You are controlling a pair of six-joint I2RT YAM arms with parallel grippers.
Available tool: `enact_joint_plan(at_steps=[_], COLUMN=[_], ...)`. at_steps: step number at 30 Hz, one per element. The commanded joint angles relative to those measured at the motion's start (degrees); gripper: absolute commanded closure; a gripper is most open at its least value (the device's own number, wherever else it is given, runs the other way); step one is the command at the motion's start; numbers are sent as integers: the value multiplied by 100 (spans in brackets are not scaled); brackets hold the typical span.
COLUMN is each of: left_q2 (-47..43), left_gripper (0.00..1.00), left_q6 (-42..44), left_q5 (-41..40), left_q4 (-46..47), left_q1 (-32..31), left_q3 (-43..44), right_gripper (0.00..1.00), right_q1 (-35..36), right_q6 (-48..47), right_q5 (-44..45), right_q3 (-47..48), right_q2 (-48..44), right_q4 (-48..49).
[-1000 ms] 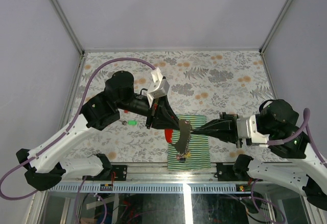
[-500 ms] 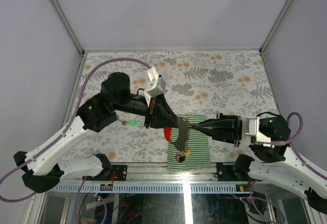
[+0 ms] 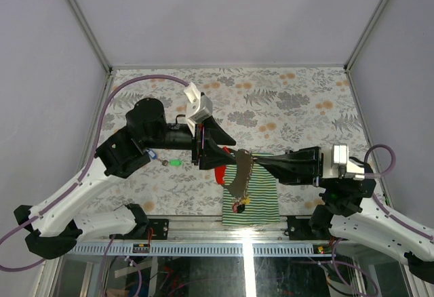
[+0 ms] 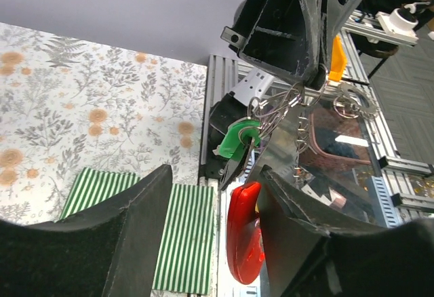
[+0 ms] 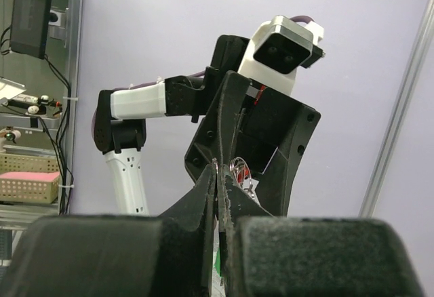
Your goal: Put the keys on the keyring
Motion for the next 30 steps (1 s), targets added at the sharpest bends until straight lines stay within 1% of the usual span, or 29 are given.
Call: enact_joint_plan(at_steps=[1, 5, 12, 19, 24, 25, 26, 30], left_q2=[-288, -381, -373, -329, -248, -255, -241, -197], left_gripper=[44, 39, 33, 26, 23, 13, 8, 0], left_q6=[-69, -26, 7, 7, 116, 148, 185, 315], left_q5=[-227, -343, -323, -102, -247, -330, -441, -751], left_q4=[771, 730, 718, 634, 370, 314, 243, 24], left_q1=[-35, -36, -38, -35, -37, -35, -35, -37], left_q3=[-21, -34, -49, -23, 57, 68, 82, 173], right_gripper=[100, 100, 100, 100, 100, 100, 100, 100], right_q1=[10, 11, 13, 14, 16, 12, 12, 10], right_q6=[219, 223, 114, -295, -622, -682, -750, -895], right_q5=[604, 664, 531, 334, 342, 354, 361, 374], right_q3=[-163, -180, -69, 254, 487, 520, 559, 645], right_q2=[77, 41, -24, -63, -58, -56, -59, -89], right_q4=[120, 30, -256, -1005, -1422, -1488, -1563, -1788])
